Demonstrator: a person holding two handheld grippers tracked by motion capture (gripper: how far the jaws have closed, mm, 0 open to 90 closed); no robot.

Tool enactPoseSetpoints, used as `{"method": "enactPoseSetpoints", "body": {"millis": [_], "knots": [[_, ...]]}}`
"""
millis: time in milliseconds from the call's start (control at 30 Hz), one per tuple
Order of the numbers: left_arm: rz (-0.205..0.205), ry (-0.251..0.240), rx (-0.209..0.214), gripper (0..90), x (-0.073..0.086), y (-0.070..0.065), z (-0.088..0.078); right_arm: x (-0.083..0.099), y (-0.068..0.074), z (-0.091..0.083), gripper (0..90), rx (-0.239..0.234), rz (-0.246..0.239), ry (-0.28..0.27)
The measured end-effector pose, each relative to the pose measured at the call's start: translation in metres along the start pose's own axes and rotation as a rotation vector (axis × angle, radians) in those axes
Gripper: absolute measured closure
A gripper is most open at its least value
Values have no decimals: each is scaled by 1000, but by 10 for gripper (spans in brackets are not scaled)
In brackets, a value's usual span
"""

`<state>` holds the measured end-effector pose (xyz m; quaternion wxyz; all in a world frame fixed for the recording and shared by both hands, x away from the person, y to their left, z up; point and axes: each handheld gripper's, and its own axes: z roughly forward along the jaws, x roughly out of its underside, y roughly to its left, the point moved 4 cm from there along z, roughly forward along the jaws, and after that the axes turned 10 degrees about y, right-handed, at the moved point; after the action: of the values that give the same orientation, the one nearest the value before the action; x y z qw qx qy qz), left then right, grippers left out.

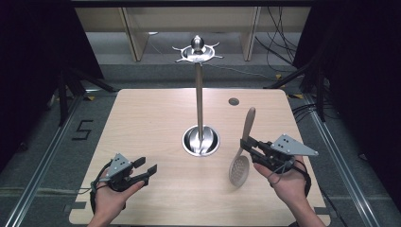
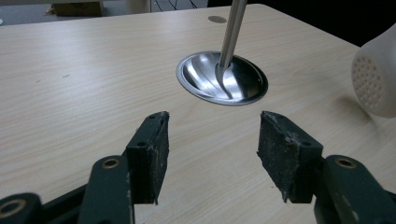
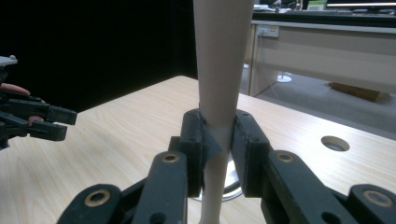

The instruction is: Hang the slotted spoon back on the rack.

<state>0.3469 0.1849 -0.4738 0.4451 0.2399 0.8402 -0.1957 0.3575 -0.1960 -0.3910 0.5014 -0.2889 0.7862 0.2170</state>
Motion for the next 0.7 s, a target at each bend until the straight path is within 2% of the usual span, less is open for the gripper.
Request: {"method": "enactPoseSetpoints", "body": {"millis": [33, 67, 100, 133, 167, 200, 233, 267, 300, 367, 400, 500, 533, 600, 633, 700], "knots": [[-9, -3, 2, 415, -2, -2, 0, -1, 2, 1, 761, -6, 8, -6], [9, -13, 8, 411, -6, -4, -1, -1, 3, 1, 761, -2, 11, -8], [21, -22, 10, 408, -10, -6, -2, -2, 4, 1, 761, 21, -13, -6], [51, -30, 10, 405, -15, -6, -4, -2, 6, 2, 761, 21, 1, -7], [51, -30, 10, 402, -15, -6, -4, -2, 6, 2, 761, 21, 1, -7], [66, -44, 21, 401, -23, -11, -6, -3, 11, 3, 761, 47, 1, -5], [48, -53, 30, 400, -27, -15, -7, -3, 12, 4, 761, 46, -18, -5], [24, -59, 46, 399, -30, -19, -7, -4, 14, 5, 761, 61, -2, -5], [40, -67, 55, 399, -34, -21, -8, -4, 14, 5, 761, 57, -34, -1], [42, -89, 70, 398, -44, -28, -10, -6, 19, 7, 761, 69, -1, -4], [43, -92, 77, 397, -49, -31, -12, -7, 20, 7, 761, 85, -1, 0], [65, -108, 86, 396, -62, -37, -14, -10, 26, 9, 761, 89, 9, 3], [62, -122, 96, 396, -68, -40, -14, -11, 26, 10, 761, 81, -2, -1], [74, -125, 107, 396, -77, -44, -12, -11, 30, 12, 761, 79, 18, 9], [75, -137, 117, 396, -81, -46, -11, -12, 31, 14, 761, 71, 15, -4], [90, -130, 122, 396, -89, -52, -10, -12, 33, 15, 761, 81, 21, 12]]}}
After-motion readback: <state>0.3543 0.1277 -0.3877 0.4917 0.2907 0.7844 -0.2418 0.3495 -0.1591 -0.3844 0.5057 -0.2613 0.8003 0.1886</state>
